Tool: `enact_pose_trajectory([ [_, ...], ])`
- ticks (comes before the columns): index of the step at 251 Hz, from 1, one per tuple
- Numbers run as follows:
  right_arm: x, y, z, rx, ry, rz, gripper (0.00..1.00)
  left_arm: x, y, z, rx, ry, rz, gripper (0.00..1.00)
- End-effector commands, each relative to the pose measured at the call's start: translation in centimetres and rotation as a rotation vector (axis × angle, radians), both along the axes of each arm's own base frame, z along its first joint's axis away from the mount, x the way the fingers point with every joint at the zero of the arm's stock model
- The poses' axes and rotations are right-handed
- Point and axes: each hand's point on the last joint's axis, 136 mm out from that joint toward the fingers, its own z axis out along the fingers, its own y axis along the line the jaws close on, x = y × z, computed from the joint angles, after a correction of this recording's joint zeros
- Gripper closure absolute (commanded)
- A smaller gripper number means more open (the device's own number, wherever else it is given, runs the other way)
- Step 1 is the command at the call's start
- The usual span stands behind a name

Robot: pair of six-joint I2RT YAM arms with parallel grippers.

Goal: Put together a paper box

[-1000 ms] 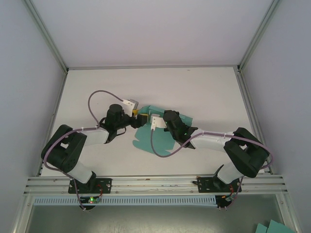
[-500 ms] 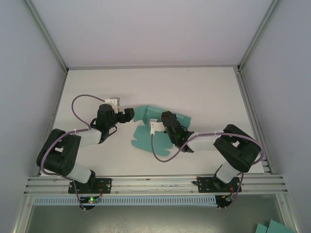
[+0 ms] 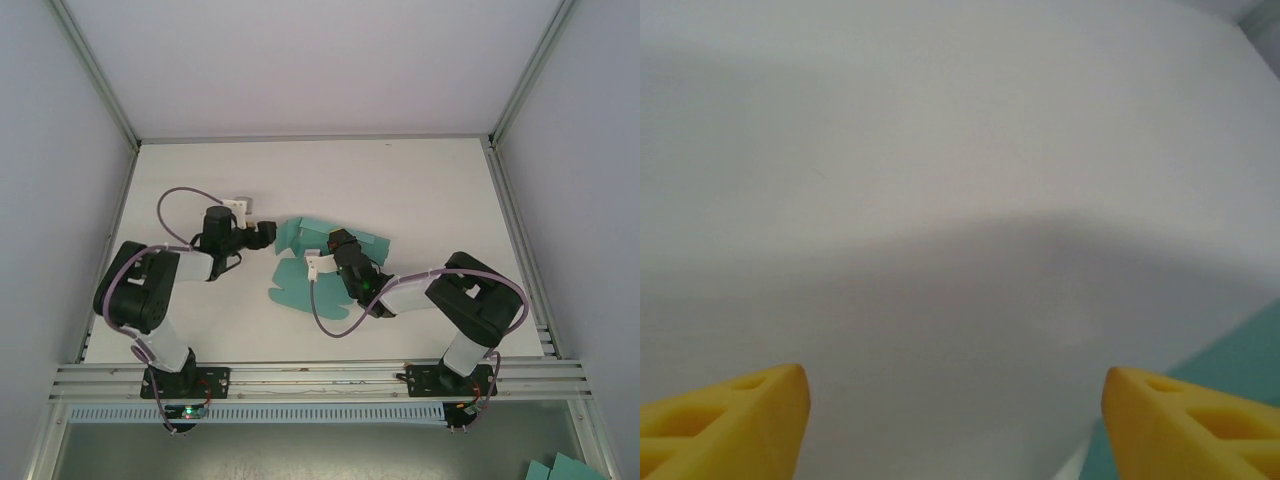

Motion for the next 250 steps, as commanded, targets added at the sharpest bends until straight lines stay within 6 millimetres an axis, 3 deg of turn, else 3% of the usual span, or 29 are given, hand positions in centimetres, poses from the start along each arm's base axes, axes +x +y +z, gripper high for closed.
enact_pose_trajectory([
  [1, -0.7, -0.1, -1.3, -0.047, 0.050, 0.007, 1.00, -1.4, -4.3, 0.7, -0.002, -0.044, -0.226, 0.30],
  [75, -1.1, -0.7, -1.2, -0.037, 0.098, -0.017, 1.00, -4.8, -7.1, 0.7, 0.010, -0.089, -0.357, 0.31],
  [146, -1.2, -0.6, -1.9, -0.049, 0.128, -0.018, 1.00, -5.3, -9.3, 2.2, -0.036, -0.136, -0.495, 0.25],
  [188, -1.4, -0.6, -1.6, -0.040, 0.127, -0.014, 1.00, -6.8, -9.0, 1.0, -0.018, -0.077, -0.524, 0.20],
  [250, -1.4, -0.4, 0.3, 0.011, 0.096, 0.001, 1.00, -5.1, -7.0, 1.8, -0.008, -0.099, -0.375, 0.20],
])
